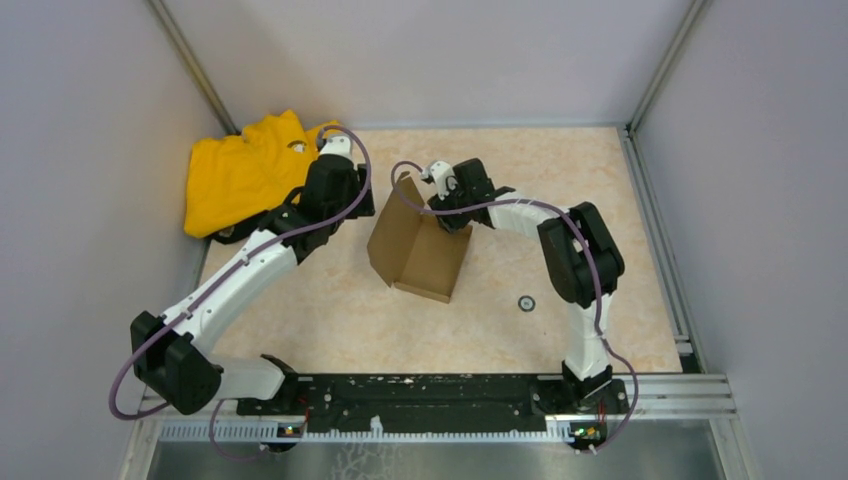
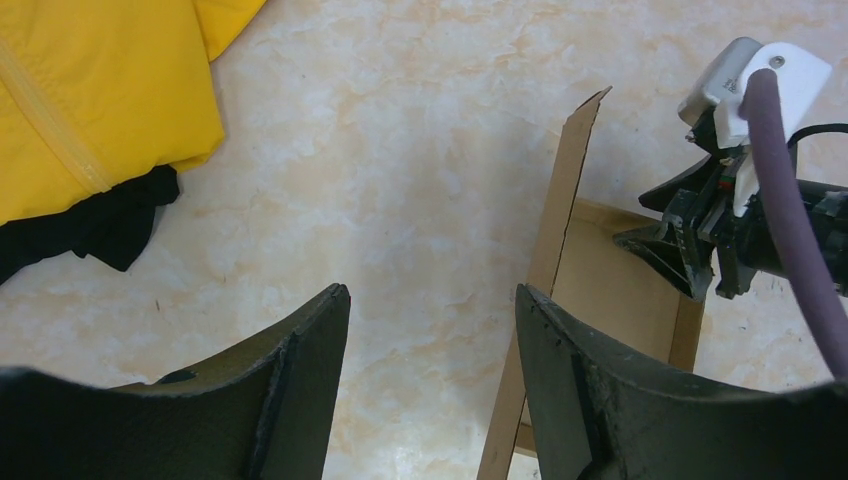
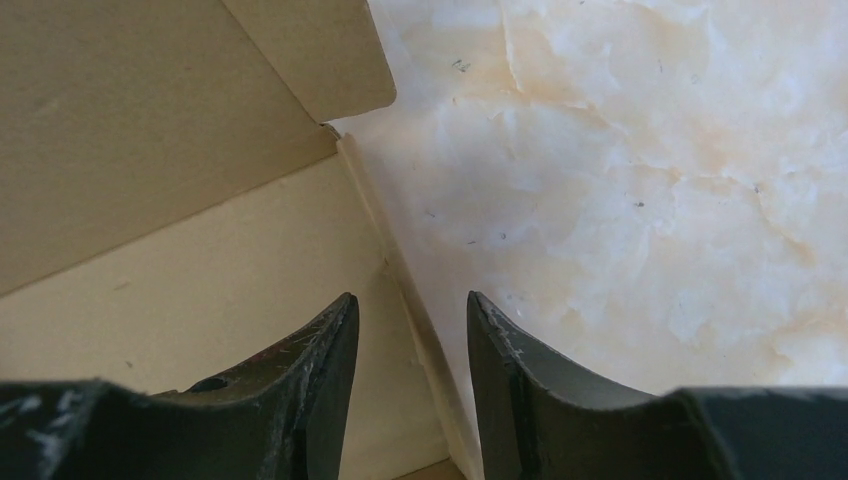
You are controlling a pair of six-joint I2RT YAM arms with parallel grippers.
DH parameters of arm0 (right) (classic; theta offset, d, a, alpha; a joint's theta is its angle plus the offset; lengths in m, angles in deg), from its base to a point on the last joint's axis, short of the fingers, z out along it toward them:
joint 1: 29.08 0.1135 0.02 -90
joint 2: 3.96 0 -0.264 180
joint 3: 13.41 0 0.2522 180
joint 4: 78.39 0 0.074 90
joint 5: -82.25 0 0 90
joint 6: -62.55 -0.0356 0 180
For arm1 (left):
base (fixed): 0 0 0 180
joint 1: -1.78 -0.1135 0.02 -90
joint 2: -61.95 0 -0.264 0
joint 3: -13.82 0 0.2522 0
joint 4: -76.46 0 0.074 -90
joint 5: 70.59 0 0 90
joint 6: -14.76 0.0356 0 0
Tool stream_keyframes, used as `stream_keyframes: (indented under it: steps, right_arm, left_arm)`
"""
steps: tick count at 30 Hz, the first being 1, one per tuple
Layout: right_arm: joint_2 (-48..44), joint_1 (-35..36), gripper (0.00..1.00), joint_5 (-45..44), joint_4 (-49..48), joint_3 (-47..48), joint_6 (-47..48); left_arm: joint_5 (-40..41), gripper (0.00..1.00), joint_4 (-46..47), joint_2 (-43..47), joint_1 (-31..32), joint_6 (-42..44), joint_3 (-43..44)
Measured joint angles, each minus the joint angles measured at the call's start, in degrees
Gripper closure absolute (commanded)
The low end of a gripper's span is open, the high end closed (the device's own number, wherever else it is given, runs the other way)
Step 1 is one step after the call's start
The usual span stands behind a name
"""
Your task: Fold the paper box
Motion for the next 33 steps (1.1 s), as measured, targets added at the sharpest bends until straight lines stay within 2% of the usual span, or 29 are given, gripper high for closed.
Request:
stream_keyframes:
  steps: [5, 12, 19, 25, 33]
  right_arm:
    - [1.2, 0.2, 0.59, -2.3, -0.1, 0.3, 0.4]
    - [1.2, 0.2, 0.73, -5.0, -0.5, 0.3, 0.3]
    - [1.1, 0.5, 0.81, -7.3, -3.3, -1.2, -0.3]
    - [-2.0, 2.9, 0.86, -16.2, -6.4, -7.5, -3.3]
    - [-6.4, 5.8, 0.93, -29.2, -5.6, -13.4, -10.3]
  left_arm:
    - [-0.1, 0.32, 0.0, -0.1, -0.2, 0.0, -0.1]
    - [-0.6, 0.32, 0.5, -0.3, -0.5, 0.0, -0.4]
    - [-0.8, 0.32, 0.7, -0.4, -0.5, 0.0, -1.0]
    - [-0.9, 0.32, 0.9, -0.4, -0.6, 0.0, -1.4]
    - [-1.2, 0.32, 1.2, -0.1, -0.6, -0.1, -2.7]
